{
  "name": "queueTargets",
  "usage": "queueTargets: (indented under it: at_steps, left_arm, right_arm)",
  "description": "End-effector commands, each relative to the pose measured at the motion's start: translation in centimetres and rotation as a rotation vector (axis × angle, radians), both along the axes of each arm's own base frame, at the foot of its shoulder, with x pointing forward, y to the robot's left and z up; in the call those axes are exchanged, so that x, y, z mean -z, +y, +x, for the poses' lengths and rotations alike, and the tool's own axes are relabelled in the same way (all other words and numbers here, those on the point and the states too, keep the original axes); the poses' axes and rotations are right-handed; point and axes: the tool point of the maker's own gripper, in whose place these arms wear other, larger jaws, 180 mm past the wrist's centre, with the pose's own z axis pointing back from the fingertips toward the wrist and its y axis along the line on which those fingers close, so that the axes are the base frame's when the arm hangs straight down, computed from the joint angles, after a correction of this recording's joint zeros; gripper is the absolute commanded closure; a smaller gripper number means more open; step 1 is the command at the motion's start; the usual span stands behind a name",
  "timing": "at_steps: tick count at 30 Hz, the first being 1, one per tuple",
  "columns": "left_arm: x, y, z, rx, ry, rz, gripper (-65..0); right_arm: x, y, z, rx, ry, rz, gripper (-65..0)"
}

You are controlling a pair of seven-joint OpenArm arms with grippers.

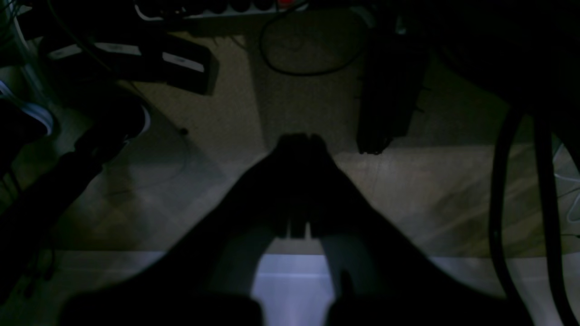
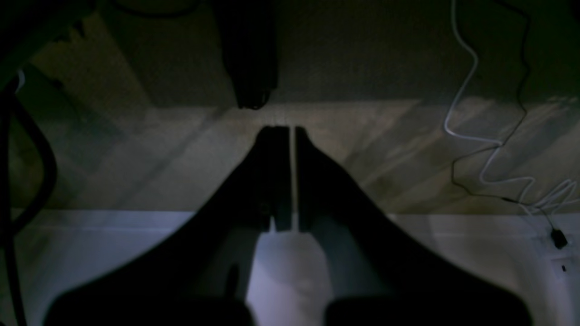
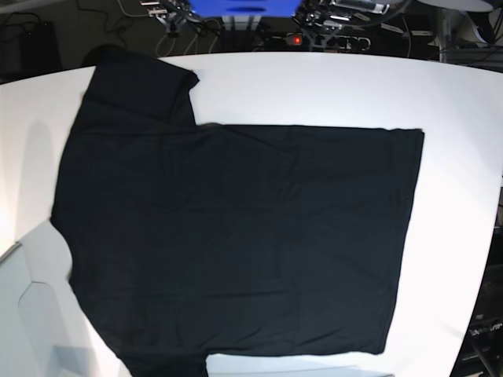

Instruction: Fold the T-shirt properly

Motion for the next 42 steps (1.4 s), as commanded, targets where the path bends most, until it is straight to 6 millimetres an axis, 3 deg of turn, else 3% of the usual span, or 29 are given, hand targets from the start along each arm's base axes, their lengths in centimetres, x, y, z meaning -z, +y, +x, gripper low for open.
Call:
queueTargets:
  at_steps: [1, 18, 20, 22, 26, 28, 32, 34, 42]
  left_arm:
    - [0.0, 0.2, -0.4, 0.001, 0.006, 0.003, 0.0]
    - [0.0, 0.4, -0.6, 0.001, 0.009, 0.006, 0.0]
    - [-0.1, 0.4, -1.5, 0.0, 0.02, 0.008, 0.0]
    - [-0.1, 0.4, -1.1, 0.001, -0.003, 0.006, 0.0]
    - [-0.8, 0.9, -3.1, 0.012, -0.044, 0.008, 0.0]
    - [-1.7, 2.1, -3.8, 0.027, -0.081, 0.021, 0.0]
    - [-3.7, 2.5, -4.9, 0.051, -0.149, 0.02, 0.0]
    - [-5.1, 4.0, -5.1, 0.08, -0.185, 0.037, 0.0]
    - [-12.2, 5.3, -4.4, 0.185, -0.346, 0.031, 0.0]
  right_arm:
    - [0.0, -0.1, -0.4, 0.001, 0.008, -0.007, 0.0]
    - [-0.1, -0.1, -0.7, 0.001, 0.011, -0.007, 0.0]
    - [-0.1, -0.1, -0.7, 0.001, 0.011, -0.007, 0.0]
    - [-0.1, -0.1, -0.5, 0.002, -0.003, -0.007, 0.0]
    - [-0.8, -0.3, -1.5, 0.004, -0.055, -0.013, 0.0]
    - [-1.6, -0.4, -2.3, 0.005, -0.075, -0.015, 0.0]
    - [-3.9, -0.8, -3.1, 0.008, -0.125, -0.022, 0.0]
    - [-5.8, -1.1, -3.0, 0.008, -0.17, -0.028, 0.0]
    - [-14.1, -1.8, -0.7, 0.006, -0.328, -0.044, 0.0]
